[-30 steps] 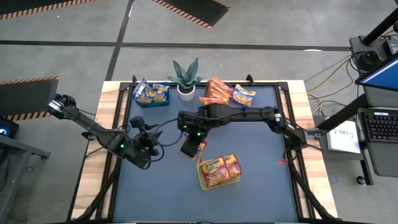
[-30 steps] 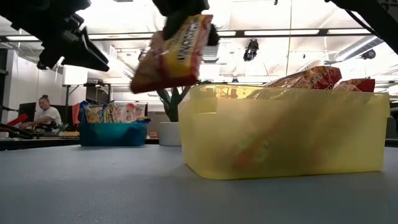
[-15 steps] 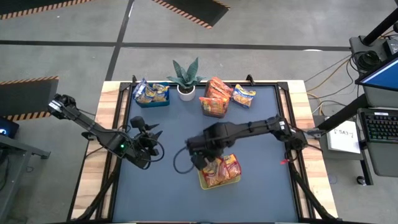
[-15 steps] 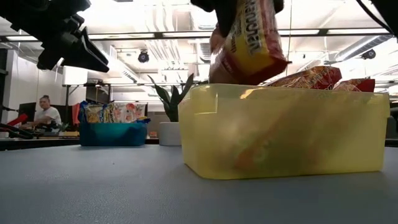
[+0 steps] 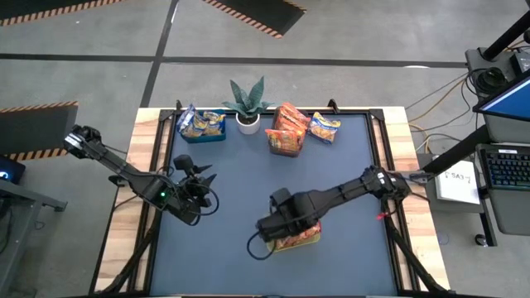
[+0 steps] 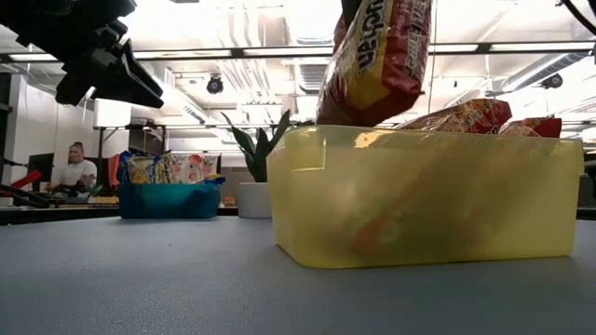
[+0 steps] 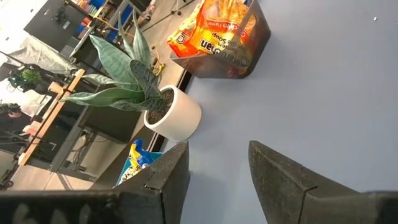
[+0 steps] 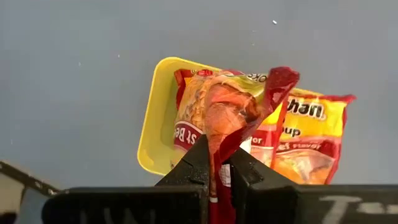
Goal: Sort Maruchan noodles
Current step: Put the red bag into the yellow bin
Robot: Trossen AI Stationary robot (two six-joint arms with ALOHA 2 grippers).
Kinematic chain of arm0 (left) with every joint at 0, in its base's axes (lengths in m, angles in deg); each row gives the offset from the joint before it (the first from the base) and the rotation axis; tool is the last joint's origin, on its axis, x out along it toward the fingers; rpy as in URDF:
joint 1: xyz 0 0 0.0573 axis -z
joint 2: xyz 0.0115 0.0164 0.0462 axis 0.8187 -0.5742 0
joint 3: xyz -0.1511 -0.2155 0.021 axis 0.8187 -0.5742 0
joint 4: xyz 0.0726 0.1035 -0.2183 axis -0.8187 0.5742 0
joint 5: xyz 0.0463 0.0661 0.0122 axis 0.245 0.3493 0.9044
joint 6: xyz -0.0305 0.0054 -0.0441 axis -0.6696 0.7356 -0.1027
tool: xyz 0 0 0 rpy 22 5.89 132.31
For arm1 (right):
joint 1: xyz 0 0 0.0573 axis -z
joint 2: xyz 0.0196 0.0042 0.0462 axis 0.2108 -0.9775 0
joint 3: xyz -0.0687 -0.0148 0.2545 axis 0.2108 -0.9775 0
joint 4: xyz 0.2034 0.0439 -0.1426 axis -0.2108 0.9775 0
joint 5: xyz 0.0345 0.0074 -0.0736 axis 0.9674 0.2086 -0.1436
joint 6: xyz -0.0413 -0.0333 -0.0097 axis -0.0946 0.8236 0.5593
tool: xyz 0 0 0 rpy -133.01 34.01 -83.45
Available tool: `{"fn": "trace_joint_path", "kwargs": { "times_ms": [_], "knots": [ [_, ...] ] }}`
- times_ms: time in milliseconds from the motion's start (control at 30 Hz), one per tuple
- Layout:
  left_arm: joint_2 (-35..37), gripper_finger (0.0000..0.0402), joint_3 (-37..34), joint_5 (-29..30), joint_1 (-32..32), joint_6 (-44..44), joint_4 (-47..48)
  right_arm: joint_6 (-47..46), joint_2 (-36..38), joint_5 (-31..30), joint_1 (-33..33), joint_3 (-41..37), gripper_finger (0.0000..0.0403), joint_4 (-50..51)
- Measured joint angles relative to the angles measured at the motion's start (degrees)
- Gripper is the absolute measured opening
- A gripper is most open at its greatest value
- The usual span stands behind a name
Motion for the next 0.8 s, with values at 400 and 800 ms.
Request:
{"fn": "trace_joint_path", "kwargs": {
  "times_ms": [400, 800],
  "knots": [
    [-0.02, 0.0150, 0.02, 0.00, 0.00, -0.18, -0.33, -2.53, -0.15, -4.54, -0.98, -0.09, 0.0009, -1.04],
    [-0.02, 0.0150, 0.02, 0.00, 0.00, -0.18, -0.33, -2.44, -0.36, -5.51, -1.11, -2.14, 0.0009, -4.44]
  ]
}}
